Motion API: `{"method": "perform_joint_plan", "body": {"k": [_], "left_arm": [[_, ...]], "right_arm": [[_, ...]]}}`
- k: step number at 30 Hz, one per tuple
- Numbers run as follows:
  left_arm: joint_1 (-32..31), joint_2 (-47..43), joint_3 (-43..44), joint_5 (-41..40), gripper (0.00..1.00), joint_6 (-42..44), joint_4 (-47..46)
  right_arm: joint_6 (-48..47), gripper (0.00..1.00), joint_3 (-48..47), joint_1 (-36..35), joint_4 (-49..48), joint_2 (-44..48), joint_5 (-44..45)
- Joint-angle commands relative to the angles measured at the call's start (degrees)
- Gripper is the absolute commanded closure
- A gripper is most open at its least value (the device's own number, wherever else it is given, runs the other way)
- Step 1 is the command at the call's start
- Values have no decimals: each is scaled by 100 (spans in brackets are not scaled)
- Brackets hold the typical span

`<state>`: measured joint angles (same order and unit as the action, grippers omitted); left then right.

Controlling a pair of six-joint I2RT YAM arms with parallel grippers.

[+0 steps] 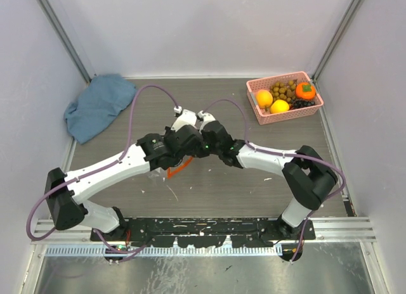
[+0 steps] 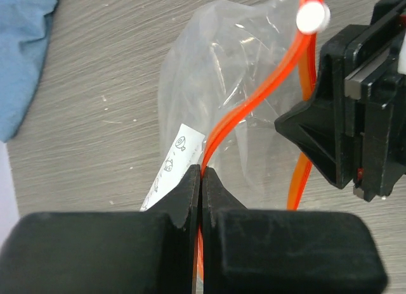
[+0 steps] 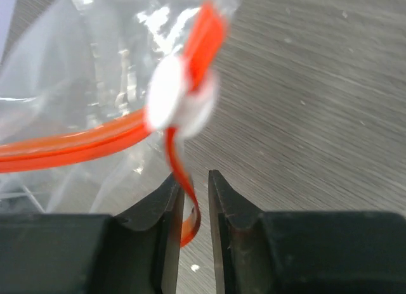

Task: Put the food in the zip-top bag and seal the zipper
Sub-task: Open the zipper of the food storage bag at the center of the board.

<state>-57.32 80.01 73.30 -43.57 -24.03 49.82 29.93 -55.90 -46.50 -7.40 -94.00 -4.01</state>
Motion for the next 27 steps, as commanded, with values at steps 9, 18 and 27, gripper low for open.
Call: {"method": "perform_joint_plan", "body": {"k": [9,18,27], "left_arm": [[-18,70,-16,597,100,-230,-1070],[-17,19,-130,820,100,-389,-1347],[-23,-61,-207,1030,100,-464,-1572]], "right_arm": [[1454,37,1104,396,-2063,869,-944],[2170,24,1347,376,-2920,570,-950],[2188,25,1103,273,-3044,-164,-886]]}}
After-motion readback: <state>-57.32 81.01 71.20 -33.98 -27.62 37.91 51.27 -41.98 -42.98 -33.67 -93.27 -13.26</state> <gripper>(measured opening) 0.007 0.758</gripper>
